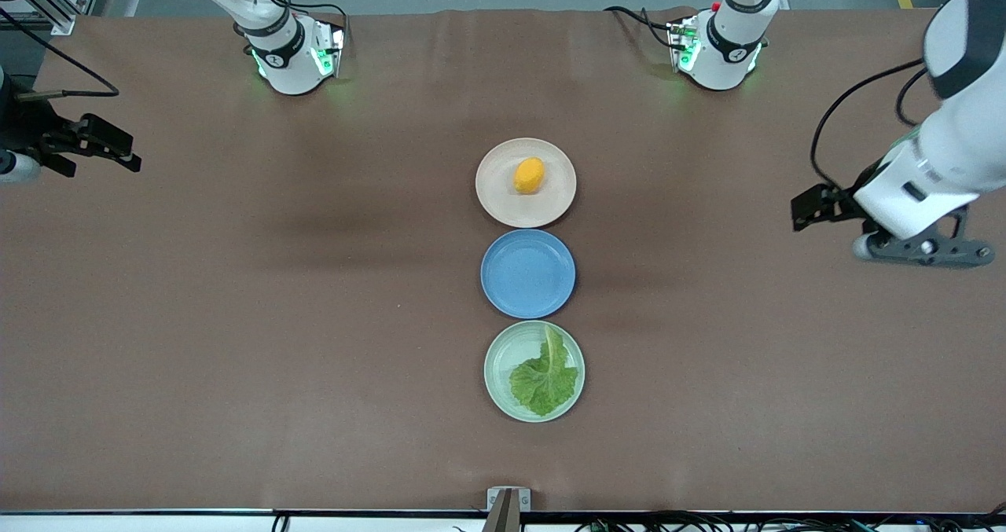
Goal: Pick lemon and lettuce from plates
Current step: 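Move the left gripper toward the green plate with the lettuce leaf, then lower the left gripper onto the lettuce stem while the right gripper reaches the lemon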
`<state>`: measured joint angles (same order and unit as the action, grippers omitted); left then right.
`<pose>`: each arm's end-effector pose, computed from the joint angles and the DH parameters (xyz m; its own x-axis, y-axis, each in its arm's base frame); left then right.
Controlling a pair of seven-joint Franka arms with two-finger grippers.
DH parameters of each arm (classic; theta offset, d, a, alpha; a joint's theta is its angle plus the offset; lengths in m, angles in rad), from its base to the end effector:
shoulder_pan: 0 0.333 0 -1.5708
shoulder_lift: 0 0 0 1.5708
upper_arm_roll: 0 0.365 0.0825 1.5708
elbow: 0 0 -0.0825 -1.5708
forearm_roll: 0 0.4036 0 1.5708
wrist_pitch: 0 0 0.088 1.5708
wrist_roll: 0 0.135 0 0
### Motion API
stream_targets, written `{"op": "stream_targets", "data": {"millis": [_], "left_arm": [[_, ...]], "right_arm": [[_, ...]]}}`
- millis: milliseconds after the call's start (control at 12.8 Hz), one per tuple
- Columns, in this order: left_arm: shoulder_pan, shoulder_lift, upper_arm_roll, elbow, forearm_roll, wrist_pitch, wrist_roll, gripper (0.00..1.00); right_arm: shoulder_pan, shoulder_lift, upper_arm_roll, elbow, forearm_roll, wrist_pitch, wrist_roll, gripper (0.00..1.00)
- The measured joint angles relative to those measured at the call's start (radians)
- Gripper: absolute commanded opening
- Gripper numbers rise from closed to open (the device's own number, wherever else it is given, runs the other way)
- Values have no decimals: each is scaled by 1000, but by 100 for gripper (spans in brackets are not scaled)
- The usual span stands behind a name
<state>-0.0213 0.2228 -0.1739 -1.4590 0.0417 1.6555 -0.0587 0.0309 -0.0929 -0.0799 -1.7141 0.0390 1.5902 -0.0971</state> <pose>0.6459 -0.1101 0.5726 0.9904 -0.1362 -0.0227 -0.1364 -0.9906 -0.0046 0.5389 -0.0232 0.6285 0.9985 0.0478 -0.0267 0.0465 -0.9977 -0.0492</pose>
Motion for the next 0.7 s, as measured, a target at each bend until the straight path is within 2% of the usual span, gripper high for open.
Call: {"op": "stream_targets", "data": {"millis": [313, 626, 704], "left_arm": [[-103, 136, -3, 11, 0, 178, -3, 100], [-206, 316, -3, 43, 0, 370, -13, 100], [-229, 354, -2, 47, 0, 421, -23, 92]], "right_arm": [[0, 0, 0, 0, -20, 1, -6, 100], [1, 0, 1, 2, -20, -7, -6, 100], [3, 0, 1, 2, -20, -10, -6, 100]]}}
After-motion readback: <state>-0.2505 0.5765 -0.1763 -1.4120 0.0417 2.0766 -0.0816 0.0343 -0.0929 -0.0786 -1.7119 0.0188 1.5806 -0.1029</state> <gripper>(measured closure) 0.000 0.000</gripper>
